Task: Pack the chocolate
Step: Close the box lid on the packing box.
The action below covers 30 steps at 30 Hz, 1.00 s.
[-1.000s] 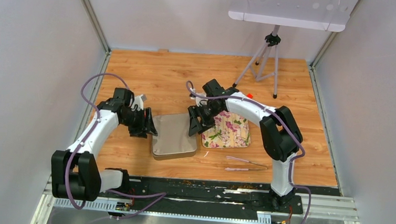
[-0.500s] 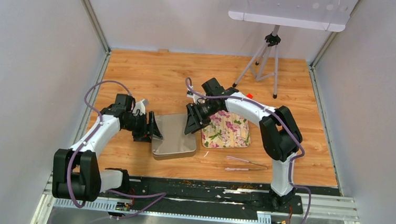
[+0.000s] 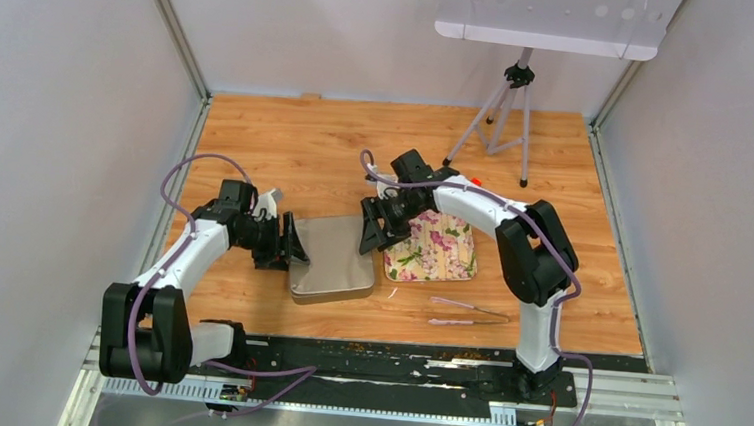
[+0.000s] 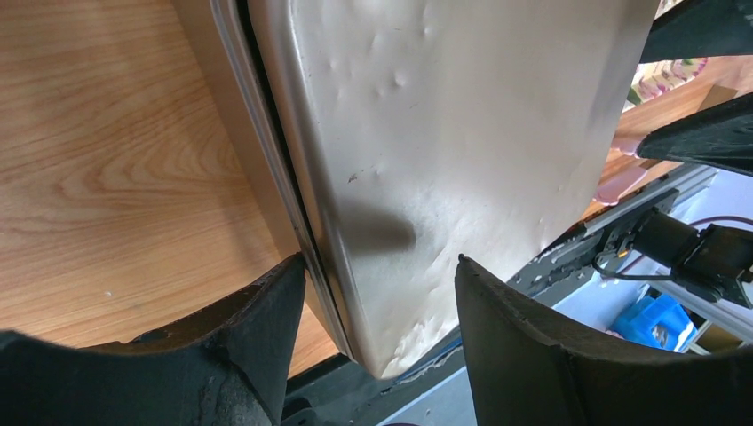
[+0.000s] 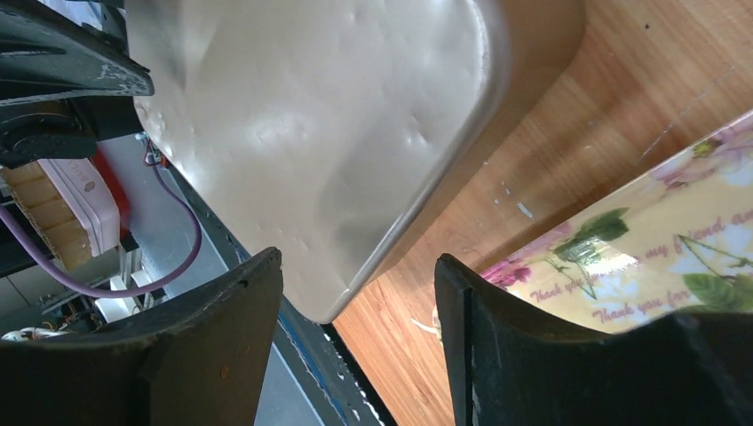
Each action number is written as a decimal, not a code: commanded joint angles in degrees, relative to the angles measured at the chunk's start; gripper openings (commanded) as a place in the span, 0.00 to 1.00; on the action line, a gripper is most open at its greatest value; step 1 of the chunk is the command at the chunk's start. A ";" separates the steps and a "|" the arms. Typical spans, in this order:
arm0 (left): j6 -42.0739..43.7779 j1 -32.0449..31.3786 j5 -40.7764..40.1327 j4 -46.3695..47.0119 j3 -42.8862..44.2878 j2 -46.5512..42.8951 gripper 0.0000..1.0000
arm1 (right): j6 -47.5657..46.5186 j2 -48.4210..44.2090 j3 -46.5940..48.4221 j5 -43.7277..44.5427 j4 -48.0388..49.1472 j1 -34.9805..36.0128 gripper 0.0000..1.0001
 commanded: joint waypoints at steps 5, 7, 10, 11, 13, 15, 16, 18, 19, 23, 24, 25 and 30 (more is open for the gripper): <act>-1.31 -0.22 2.89 3.78 -0.22 0.03 0.69 | 1.99 4.17 2.83 -10.78 4.10 0.47 0.54; -1.36 -0.27 3.48 4.15 -0.05 0.10 0.69 | 3.25 4.12 3.39 -14.06 5.32 0.69 0.48; -1.65 -0.38 4.07 4.77 0.12 0.15 0.69 | 2.54 2.95 4.21 -14.95 4.94 1.12 0.42; -1.82 -0.39 4.15 4.89 0.05 0.13 0.69 | 2.23 2.50 4.18 -14.84 4.67 1.14 0.41; -2.05 -0.38 4.17 5.06 -0.01 0.05 0.69 | 1.78 1.95 4.19 -14.25 3.83 1.13 0.40; -2.14 -0.39 4.16 5.11 -0.12 -0.01 0.69 | 1.19 1.76 4.33 -13.96 2.75 1.15 0.39; -2.15 -0.41 4.10 5.11 -0.13 -0.01 0.69 | 1.03 1.61 4.54 -13.64 2.23 1.17 0.38; -2.13 -0.42 4.10 5.03 -0.13 -0.01 0.68 | 0.44 1.54 4.99 -12.24 0.83 1.28 0.39; -2.15 -0.44 3.96 4.96 -0.05 -0.02 0.68 | 0.11 1.62 5.24 -11.02 -0.22 1.39 0.40; -2.06 -0.38 3.90 4.59 0.12 -0.15 0.66 | -0.23 1.21 5.62 -8.63 -1.23 1.79 0.37; -2.06 -0.43 3.97 4.56 0.13 -0.19 0.64 | -0.91 0.81 6.33 -8.05 -1.97 2.12 0.36; -2.02 -0.42 4.06 4.56 0.07 -0.26 0.64 | -1.31 0.46 6.93 -7.59 -2.75 2.56 0.36; -2.48 -0.46 3.11 4.63 0.06 -0.18 0.61 | -1.61 1.13 6.91 -3.69 -3.71 2.82 0.40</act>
